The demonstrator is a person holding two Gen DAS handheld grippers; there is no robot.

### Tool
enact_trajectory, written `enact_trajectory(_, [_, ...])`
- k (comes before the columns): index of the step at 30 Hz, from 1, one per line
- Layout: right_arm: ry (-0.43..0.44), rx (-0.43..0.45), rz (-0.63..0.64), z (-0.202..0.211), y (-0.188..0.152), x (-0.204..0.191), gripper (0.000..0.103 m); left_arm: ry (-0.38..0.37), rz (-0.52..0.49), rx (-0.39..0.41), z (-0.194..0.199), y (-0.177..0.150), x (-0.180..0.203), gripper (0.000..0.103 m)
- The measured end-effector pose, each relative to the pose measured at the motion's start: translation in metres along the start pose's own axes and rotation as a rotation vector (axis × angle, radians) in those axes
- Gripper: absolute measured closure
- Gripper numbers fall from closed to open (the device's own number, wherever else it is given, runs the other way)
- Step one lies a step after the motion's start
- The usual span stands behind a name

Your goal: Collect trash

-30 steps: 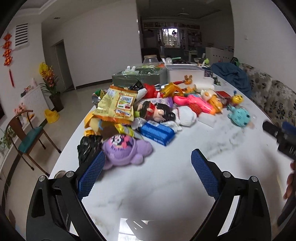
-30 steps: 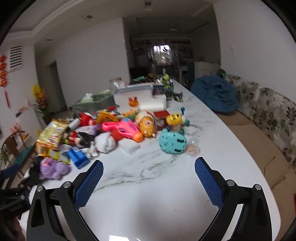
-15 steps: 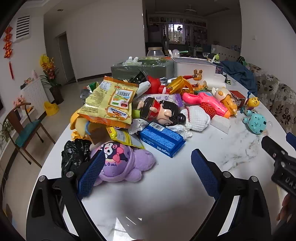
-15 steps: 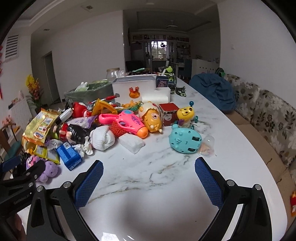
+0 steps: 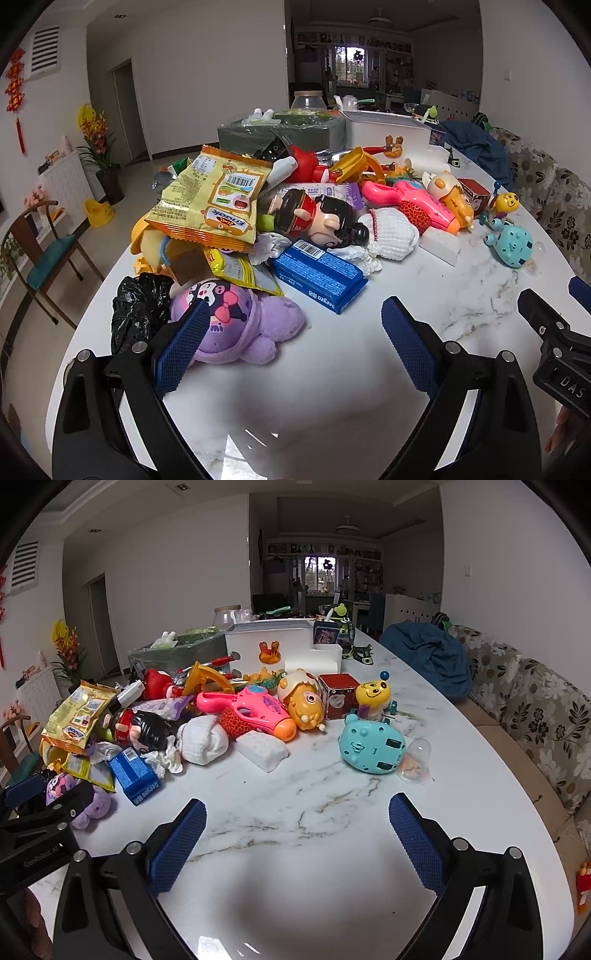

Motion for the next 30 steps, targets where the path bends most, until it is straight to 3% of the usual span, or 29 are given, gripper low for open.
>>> enact_trajectory(30, [0.008,-0.017,-0.016,0.0059,-0.007,0.0023,0.005,0.007,0.015,-0.015,0.002,-0.0054,-0.0003,0.011])
Point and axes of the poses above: each gripper's, at about its wrist camera, not at the fingertips, and z roughly against the way its jaws point, x to its right, y to its top, the point moved 9 cm from there along -z, roughly the way its jaws point, and after that the axes turned 13 degrees about -z, right-handed, at the moved point
